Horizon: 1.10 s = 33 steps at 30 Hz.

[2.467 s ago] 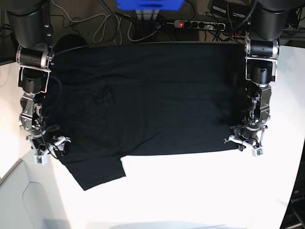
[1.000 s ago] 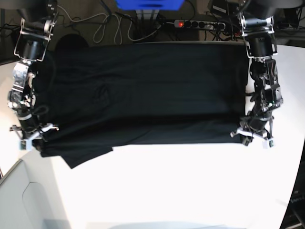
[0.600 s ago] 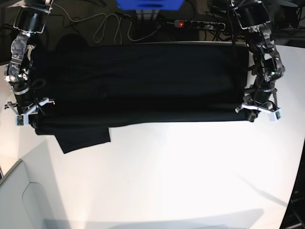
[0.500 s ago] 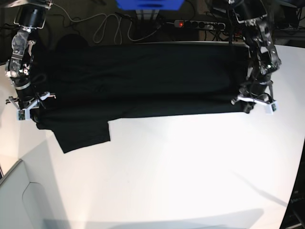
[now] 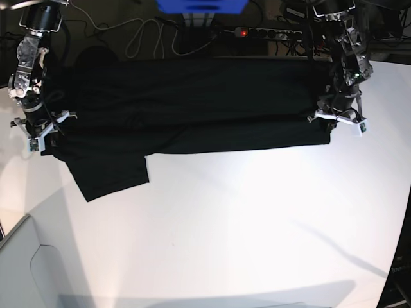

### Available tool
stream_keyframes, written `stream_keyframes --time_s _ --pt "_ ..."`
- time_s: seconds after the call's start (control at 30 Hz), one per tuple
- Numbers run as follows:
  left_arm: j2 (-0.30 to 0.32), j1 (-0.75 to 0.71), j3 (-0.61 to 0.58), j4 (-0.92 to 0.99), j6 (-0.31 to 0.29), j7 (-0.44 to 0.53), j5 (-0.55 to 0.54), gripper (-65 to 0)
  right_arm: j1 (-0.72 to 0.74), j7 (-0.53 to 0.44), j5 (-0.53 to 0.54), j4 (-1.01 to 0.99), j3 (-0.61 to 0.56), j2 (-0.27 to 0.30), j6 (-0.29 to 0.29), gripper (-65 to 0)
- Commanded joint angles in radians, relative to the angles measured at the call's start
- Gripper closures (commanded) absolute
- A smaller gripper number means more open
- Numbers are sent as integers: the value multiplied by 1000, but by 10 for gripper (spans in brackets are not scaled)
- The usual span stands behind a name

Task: Fold the T-shirt properly
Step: 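Lift the side edges and fold them toward the shoulder edge, then regrasp the folded edge with the right gripper near the sleeve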

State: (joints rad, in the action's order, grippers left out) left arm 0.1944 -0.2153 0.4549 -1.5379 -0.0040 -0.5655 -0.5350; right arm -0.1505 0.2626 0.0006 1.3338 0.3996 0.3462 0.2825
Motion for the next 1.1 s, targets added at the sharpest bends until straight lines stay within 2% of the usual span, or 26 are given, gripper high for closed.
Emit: stream_keyframes --time_s 0.0,0.1,0.17,0.23,0.47,1.07 --pt "12 6 5 -17 0 17 -6 -47 12 -23 8 20 11 20 -9 -194" --pt "10 -2 6 -25 5 17 -6 -192 9 -23 9 39 11 20 -9 -335" --pt "10 -13 6 -29 2 19 -6 -250 2 -23 9 69 11 20 -9 -394" --pt "10 -14 6 -43 0 22 -6 -280 -1 -19 9 102 11 20 -9 -425" --pt "17 -6 6 -48 3 26 -6 -280 -13 -16 5 191 11 0 -9 -425" --pt "10 55 0 -45 3 19 -1 -278 -2 -16 5 195 11 0 -9 -425"
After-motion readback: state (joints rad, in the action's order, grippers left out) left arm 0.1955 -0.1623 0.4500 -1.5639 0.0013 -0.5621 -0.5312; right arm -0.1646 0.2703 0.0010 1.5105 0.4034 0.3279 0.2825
